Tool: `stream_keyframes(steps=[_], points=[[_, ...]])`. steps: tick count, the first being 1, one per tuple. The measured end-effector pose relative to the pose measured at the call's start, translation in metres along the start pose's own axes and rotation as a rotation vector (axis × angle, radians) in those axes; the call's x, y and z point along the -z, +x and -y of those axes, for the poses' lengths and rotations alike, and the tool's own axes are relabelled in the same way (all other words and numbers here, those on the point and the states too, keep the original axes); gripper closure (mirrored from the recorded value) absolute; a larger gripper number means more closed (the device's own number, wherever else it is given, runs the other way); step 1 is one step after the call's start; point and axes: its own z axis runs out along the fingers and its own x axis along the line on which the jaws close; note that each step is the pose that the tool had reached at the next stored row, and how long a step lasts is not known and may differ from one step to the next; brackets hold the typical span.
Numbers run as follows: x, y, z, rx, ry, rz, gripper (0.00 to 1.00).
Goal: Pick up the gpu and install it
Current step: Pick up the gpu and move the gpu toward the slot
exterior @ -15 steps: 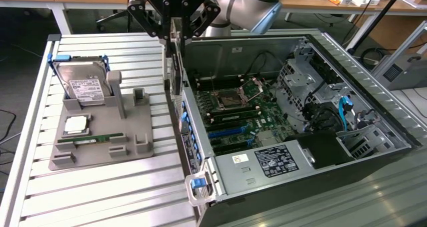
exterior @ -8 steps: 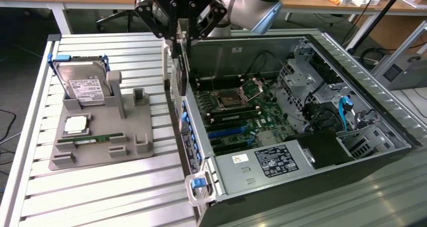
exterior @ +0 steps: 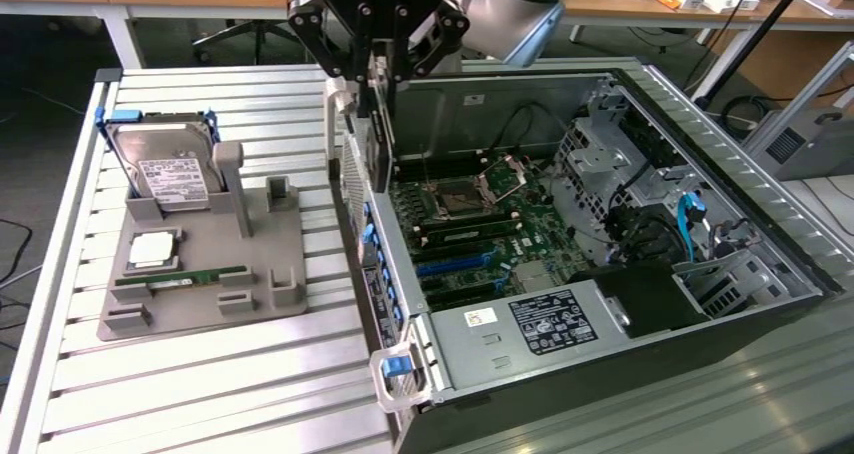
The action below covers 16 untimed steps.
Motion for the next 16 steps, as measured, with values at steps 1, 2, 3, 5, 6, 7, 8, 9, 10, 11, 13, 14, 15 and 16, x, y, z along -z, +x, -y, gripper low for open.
stream_keyframes(steps=[1,2,3,5,6,7,8,9,10,11,13,14,15,16], points=[[0.0,-0.002,0.0002,0.0,0.0,-0.0002,0.73],[-0.0001,-0.003,0.0003,0.0,0.0001,-0.0003,0.73],[-0.0001,-0.005,0.0004,0.0,0.0001,-0.0005,0.73],[-0.0002,-0.009,0.0007,0.0,0.0001,-0.0009,0.73],[-0.0003,-0.011,0.0008,0.0,0.0001,-0.001,0.73],[-0.0003,-0.012,0.001,0.0,0.0001,-0.0011,0.73],[-0.0003,-0.016,0.0015,0.0,0.0002,-0.0014,0.73],[-0.0004,-0.017,0.0017,0.0,0.0002,-0.0015,0.73],[-0.0004,-0.019,0.0019,0.0,0.0001,-0.0016,0.73],[-0.0005,-0.022,0.0023,0.0,0.0001,-0.0018,0.73],[-0.0006,-0.025,0.0027,0.0,0.0002,-0.0023,0.73],[-0.0007,-0.028,0.0029,0.0,0.0002,-0.0024,0.73],[-0.0008,-0.029,0.003,0.0,0.0002,-0.0025,0.73],[-0.0008,-0.031,0.0032,0.0,0.0002,-0.0027,0.73]])
